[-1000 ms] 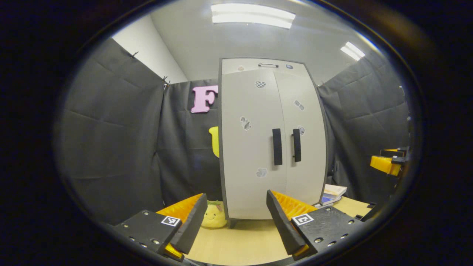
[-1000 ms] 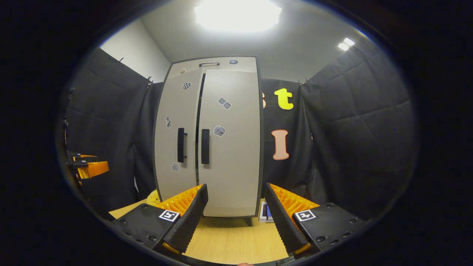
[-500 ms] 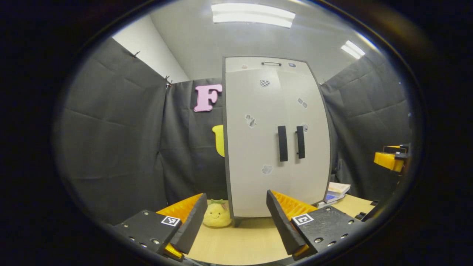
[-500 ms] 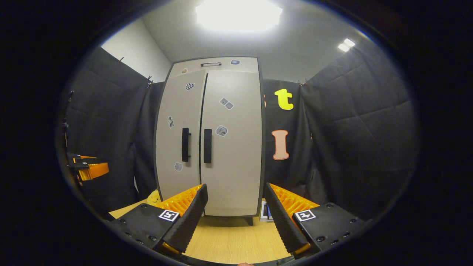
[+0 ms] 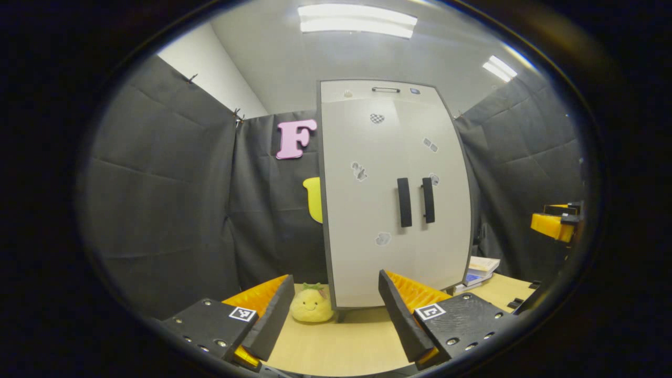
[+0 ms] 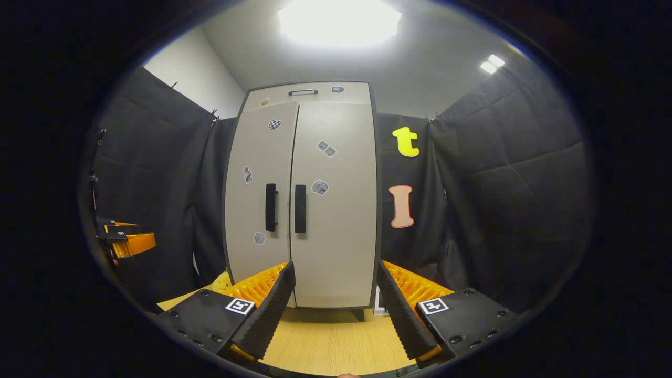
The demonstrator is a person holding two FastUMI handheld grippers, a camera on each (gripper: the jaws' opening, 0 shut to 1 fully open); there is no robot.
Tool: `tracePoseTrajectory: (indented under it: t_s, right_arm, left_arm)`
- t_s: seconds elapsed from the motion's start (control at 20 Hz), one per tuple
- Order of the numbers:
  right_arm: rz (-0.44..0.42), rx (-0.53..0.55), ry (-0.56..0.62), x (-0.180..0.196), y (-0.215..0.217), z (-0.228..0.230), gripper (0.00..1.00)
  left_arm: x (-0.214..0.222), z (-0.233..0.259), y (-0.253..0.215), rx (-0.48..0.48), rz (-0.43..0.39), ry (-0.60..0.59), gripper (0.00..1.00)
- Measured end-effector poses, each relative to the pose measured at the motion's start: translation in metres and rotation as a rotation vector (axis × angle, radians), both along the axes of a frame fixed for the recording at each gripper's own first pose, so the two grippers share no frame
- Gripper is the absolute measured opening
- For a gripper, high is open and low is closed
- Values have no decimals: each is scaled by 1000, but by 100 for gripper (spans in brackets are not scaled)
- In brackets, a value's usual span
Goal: Grab one shoe with the right hand and put it into the shoe cabinet, grab the other shoe with the left hand and put it into the shoe cabinet; then close the right door with the right hand and the left door with the left hand.
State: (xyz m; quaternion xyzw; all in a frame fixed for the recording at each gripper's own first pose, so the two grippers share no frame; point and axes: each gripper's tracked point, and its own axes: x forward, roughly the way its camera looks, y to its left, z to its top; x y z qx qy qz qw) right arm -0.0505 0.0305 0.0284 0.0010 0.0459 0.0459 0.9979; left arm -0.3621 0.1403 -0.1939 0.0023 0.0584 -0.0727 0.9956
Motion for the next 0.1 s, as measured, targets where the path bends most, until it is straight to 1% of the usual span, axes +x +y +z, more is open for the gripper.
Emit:
tracePoseTrajectory:
  t_s: [0.1]
  right_arm:
    - [-7,-8,-2,1,-2,1,98]
  left_arm:
    - [1,0,1,-3,-4,0,94]
